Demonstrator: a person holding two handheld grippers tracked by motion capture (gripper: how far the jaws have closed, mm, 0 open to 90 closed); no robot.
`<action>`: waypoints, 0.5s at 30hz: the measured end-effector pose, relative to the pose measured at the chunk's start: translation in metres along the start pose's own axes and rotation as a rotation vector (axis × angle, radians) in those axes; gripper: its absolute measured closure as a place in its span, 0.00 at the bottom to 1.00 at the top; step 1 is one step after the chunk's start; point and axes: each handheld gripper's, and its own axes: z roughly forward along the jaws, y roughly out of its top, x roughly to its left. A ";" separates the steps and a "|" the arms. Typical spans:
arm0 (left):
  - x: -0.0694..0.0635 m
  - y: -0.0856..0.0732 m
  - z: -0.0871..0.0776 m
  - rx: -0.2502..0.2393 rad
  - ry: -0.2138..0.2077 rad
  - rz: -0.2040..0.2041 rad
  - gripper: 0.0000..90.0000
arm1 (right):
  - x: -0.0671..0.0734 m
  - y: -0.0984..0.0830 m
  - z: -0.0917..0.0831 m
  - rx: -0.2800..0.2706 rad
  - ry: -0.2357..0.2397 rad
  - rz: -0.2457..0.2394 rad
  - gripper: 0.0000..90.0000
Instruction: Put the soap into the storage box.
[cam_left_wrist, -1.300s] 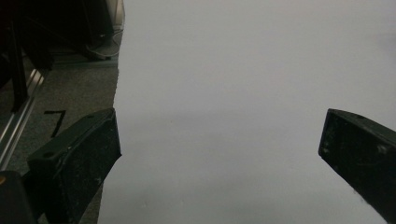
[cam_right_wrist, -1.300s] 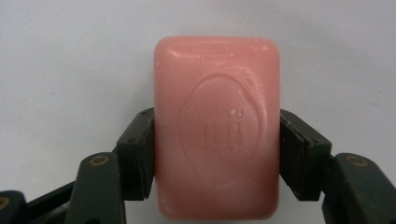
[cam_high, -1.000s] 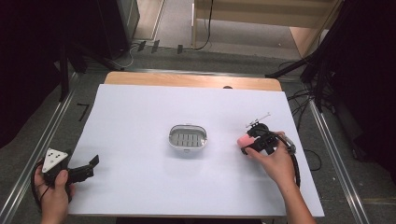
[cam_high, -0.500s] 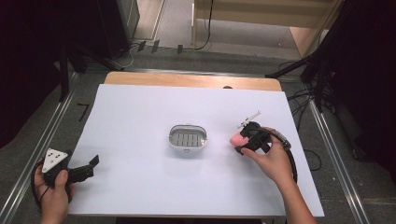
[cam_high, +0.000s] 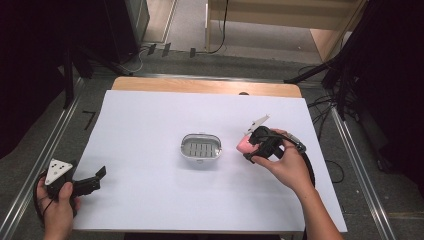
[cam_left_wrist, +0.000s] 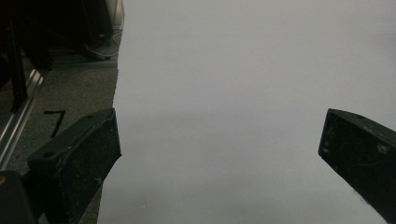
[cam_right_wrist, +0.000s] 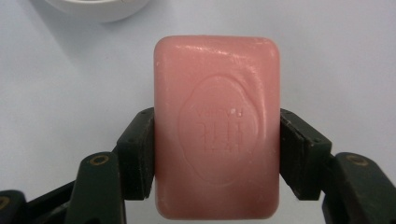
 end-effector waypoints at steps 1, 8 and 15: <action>0.000 0.000 0.000 0.000 0.001 0.001 0.00 | 0.001 0.003 0.000 -0.001 -0.008 -0.015 0.43; 0.000 0.000 0.000 -0.001 -0.002 0.000 0.00 | 0.008 0.016 -0.001 -0.025 -0.006 -0.091 0.43; 0.001 0.000 0.000 -0.002 -0.005 0.001 0.00 | 0.009 0.029 0.000 -0.047 0.026 -0.121 0.43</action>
